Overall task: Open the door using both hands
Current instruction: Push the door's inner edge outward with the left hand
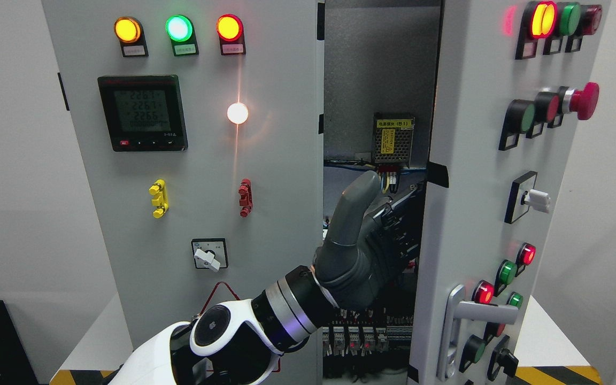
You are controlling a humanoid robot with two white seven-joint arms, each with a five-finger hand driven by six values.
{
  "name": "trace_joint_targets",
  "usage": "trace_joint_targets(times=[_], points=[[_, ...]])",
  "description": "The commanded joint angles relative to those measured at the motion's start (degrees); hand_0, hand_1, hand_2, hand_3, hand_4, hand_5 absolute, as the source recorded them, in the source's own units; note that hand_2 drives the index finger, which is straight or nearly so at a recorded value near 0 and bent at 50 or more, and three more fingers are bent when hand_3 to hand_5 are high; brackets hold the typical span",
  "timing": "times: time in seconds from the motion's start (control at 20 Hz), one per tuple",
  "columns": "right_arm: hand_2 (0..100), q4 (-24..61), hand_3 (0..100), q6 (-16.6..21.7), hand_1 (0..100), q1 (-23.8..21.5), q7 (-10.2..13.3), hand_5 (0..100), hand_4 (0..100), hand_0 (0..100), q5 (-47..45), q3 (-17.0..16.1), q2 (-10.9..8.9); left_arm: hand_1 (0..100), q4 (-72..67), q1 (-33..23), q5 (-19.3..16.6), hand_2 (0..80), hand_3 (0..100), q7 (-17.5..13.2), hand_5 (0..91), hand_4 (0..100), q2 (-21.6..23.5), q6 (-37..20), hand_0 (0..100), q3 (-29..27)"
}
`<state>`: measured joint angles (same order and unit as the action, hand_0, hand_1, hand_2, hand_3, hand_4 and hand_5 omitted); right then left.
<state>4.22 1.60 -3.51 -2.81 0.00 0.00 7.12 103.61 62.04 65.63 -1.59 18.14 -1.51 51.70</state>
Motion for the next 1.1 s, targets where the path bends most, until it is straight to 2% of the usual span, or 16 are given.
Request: trace_joint_targets(times=[0.0, 0.55, 1.05], points=[[0, 0.0, 0, 0.0, 0, 0.0, 0.0, 0, 0, 19, 1.0, -0.3, 0.0, 0, 0.4, 0.7, 0.3, 0.0, 0, -0.1, 0.0, 0, -1.3, 0.0, 0, 1.4], [0, 0.0, 0, 0.0, 0, 0.0, 0.0, 0, 0, 19, 1.0, -0.3, 0.0, 0, 2.3, 0.8, 0.3, 0.0, 0, -0.1, 0.0, 0, -1.4, 0.0, 0, 2.2], [0, 0.0, 0, 0.0, 0, 0.0, 0.0, 0, 0, 19, 1.0, -0.3, 0.0, 0, 2.0, 2.7, 0.3, 0.0, 0, -0.1, 0.0, 0, -4.9, 1.2, 0, 3.8]])
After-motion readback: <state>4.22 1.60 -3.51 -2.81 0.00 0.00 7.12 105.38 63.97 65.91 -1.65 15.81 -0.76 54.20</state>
